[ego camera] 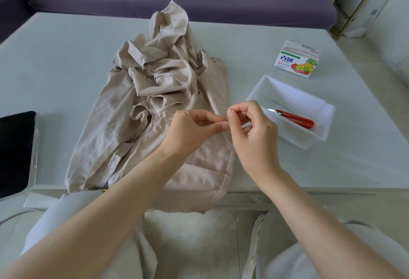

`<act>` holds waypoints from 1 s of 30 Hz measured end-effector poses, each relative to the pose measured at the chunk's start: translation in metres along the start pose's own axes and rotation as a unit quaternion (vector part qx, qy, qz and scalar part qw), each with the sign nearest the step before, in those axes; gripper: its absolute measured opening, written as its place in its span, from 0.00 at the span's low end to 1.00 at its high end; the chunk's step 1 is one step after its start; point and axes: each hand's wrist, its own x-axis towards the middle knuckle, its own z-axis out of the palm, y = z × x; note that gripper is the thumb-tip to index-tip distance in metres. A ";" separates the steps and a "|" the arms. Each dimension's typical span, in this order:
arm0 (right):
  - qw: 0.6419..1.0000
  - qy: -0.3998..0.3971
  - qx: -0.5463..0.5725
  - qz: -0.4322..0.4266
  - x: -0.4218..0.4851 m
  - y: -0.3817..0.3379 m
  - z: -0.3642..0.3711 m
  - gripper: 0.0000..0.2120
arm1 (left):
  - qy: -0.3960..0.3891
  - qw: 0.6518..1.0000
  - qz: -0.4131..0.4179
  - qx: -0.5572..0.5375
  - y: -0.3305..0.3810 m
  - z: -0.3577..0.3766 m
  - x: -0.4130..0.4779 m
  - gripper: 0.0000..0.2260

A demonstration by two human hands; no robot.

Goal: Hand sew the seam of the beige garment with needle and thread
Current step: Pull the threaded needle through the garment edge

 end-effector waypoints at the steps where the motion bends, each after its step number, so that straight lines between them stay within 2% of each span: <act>1: 1.000 -0.001 -0.001 0.002 0.000 0.000 0.000 0.05 | -0.002 1.000 0.000 -0.001 0.000 0.000 0.000 0.02; 9: 1.000 -0.008 -0.012 0.015 0.001 -0.003 -0.001 0.07 | 0.002 1.000 0.012 0.009 0.000 -0.001 -0.002 0.03; 17: 0.997 -0.048 0.016 0.065 0.003 -0.005 -0.003 0.04 | -0.008 0.996 0.056 0.076 0.003 -0.004 -0.003 0.03; 24: 0.979 -0.087 0.108 0.147 0.004 -0.009 -0.005 0.05 | 0.020 0.983 0.086 0.160 0.001 -0.006 -0.001 0.03; 30: 0.974 -0.102 0.136 0.153 0.003 -0.012 -0.003 0.06 | 0.014 0.980 0.100 0.174 0.000 -0.006 -0.001 0.02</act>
